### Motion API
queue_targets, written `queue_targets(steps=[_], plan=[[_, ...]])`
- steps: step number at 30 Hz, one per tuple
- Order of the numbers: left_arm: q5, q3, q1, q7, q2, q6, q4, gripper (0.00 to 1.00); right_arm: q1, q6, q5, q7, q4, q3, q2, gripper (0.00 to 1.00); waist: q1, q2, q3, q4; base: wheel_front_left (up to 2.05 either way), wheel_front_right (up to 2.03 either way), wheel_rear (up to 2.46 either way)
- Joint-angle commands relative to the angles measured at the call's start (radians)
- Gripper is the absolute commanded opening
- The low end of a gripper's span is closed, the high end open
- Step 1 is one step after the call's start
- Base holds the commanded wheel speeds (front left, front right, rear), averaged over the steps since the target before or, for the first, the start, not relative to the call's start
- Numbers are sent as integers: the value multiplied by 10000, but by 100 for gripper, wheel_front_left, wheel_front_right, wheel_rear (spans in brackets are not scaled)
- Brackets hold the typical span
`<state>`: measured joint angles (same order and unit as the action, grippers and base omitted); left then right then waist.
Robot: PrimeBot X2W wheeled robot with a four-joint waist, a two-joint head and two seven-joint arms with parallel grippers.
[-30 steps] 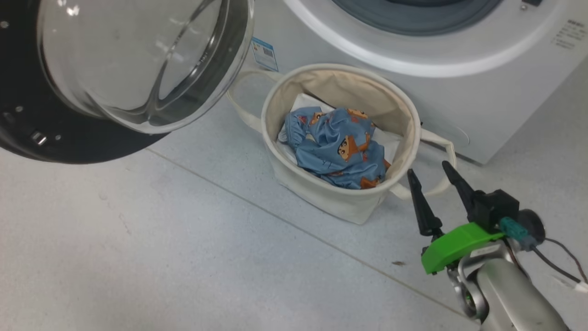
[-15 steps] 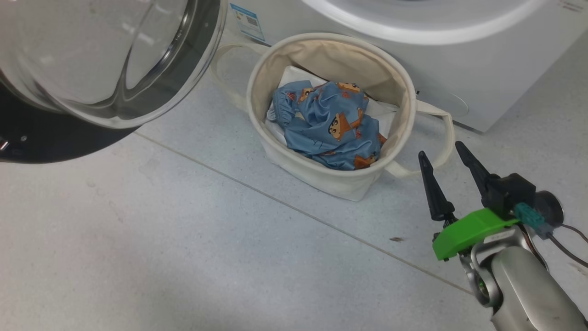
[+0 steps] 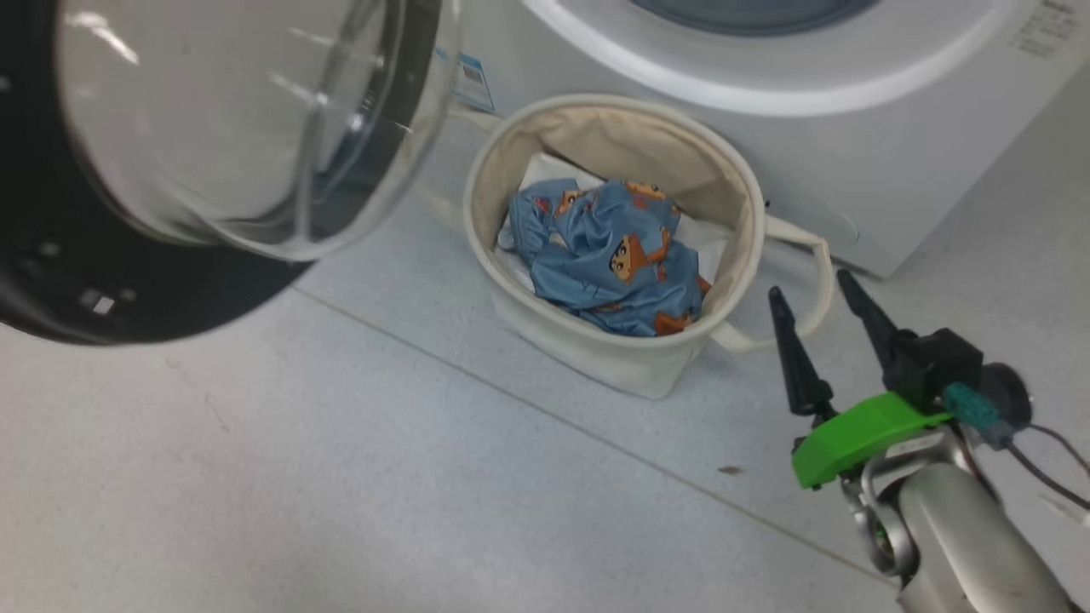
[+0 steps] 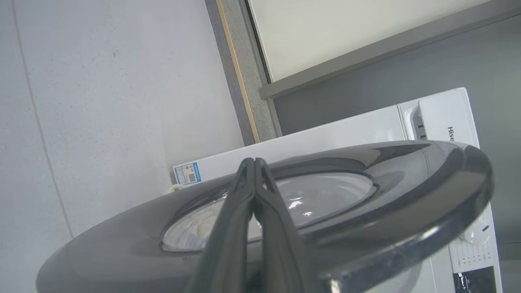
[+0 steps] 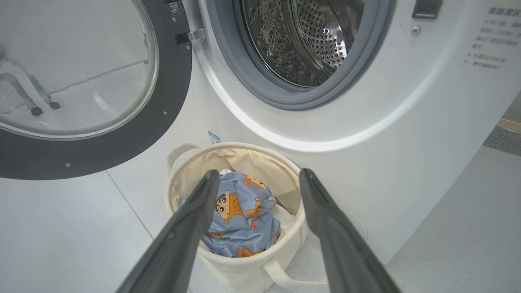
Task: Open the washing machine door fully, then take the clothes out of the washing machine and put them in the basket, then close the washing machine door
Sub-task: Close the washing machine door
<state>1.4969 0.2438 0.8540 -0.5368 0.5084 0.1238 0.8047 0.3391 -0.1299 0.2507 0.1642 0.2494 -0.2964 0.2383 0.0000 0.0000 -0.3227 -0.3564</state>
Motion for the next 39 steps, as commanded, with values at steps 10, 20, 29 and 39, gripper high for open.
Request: queue_targets(steps=[10, 20, 29, 39], plan=[[-89, -1051, -1541, -1181, -334, 68, -2517, 0, -281, -8, 414, 576, 567, -480, -571, 100, 0, 0, 1227, -171, 0, 0, 0], [-506, -2455, -2719, -1330, -1656, 69, -4785, 0, -548, -8, 603, 878, 1162, -462, -851, 100, 0, 0, 2017, -152, 0, 0, 0], [-915, -3498, -3283, -878, -2931, 69, -5583, 0, -537, -8, 530, 947, 1087, -319, -842, 100, 0, 0, 2088, 419, 0, 0, 0], [-764, -3804, -3021, -403, -3558, 69, -5167, 0, -497, -8, 449, 968, 959, -201, -880, 100, 0, 0, 1947, 1681, 0, 0, 0]])
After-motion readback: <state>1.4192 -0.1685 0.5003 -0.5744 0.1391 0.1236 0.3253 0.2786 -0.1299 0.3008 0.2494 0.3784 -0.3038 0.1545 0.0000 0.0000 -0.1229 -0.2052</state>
